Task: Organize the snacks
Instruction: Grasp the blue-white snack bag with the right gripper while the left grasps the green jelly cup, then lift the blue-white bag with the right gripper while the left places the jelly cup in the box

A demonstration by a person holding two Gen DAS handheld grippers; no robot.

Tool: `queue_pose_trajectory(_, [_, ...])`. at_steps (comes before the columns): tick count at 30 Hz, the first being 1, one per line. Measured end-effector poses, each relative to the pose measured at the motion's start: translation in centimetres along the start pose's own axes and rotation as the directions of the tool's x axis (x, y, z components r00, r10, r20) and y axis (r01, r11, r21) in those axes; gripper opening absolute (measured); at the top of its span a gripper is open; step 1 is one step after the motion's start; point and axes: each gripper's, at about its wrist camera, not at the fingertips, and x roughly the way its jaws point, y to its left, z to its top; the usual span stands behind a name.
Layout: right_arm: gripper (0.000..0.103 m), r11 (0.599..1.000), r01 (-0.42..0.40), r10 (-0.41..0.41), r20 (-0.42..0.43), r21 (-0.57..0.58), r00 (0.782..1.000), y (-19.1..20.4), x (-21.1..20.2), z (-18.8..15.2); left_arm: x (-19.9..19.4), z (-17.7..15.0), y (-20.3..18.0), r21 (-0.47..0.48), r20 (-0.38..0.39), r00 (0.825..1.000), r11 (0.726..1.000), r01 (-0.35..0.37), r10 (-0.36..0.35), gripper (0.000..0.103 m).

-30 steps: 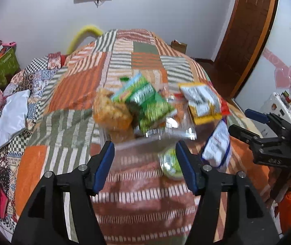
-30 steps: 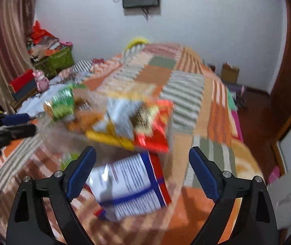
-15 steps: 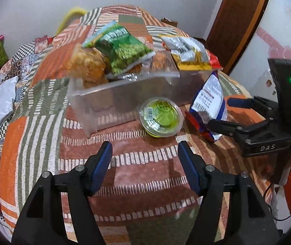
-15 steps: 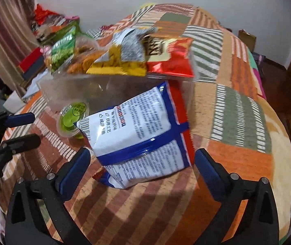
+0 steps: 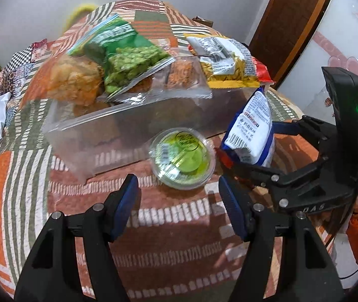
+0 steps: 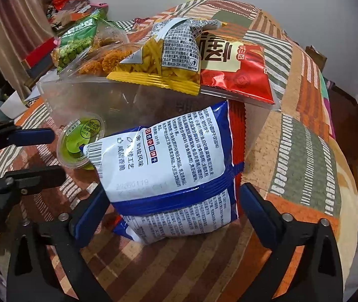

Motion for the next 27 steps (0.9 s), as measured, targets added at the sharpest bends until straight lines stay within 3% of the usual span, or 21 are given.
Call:
queue_pose_trajectory(6, [0.084, 1.000, -0.028, 0.028, 0.019, 0.007, 0.999, -0.2, -0.4, -0.3, 1.1, 0.6, -0.4, -0.004, -0.012, 1.000, 1.000, -0.009, 0.008, 0.066])
queue_pose_trajectory(12, [0.079, 0.999, -0.033, 0.032, 0.030, 0.014, 0.999, -0.1, -0.8, -0.7, 2.0, 1.3, -0.9, -0.007, -0.008, 1.000, 1.000, -0.006, 0.006, 0.066])
queue_pose_trajectory(17, [0.079, 0.999, -0.038, 0.037, 0.044, 0.036, 0.998, -0.5, -1.6, -1.2, 2.5, 1.3, -1.4, 0.005, -0.004, 1.000, 1.000, -0.014, 0.014, 0.055])
queue_pose_trajectory(27, [0.079, 0.999, -0.021, 0.015, 0.121, 0.049, 0.993, -0.4, -4.8, -2.2, 1.0, -0.5, -1.4, 0.010, 0.012, 1.000, 1.000, -0.016, 0.016, 0.055])
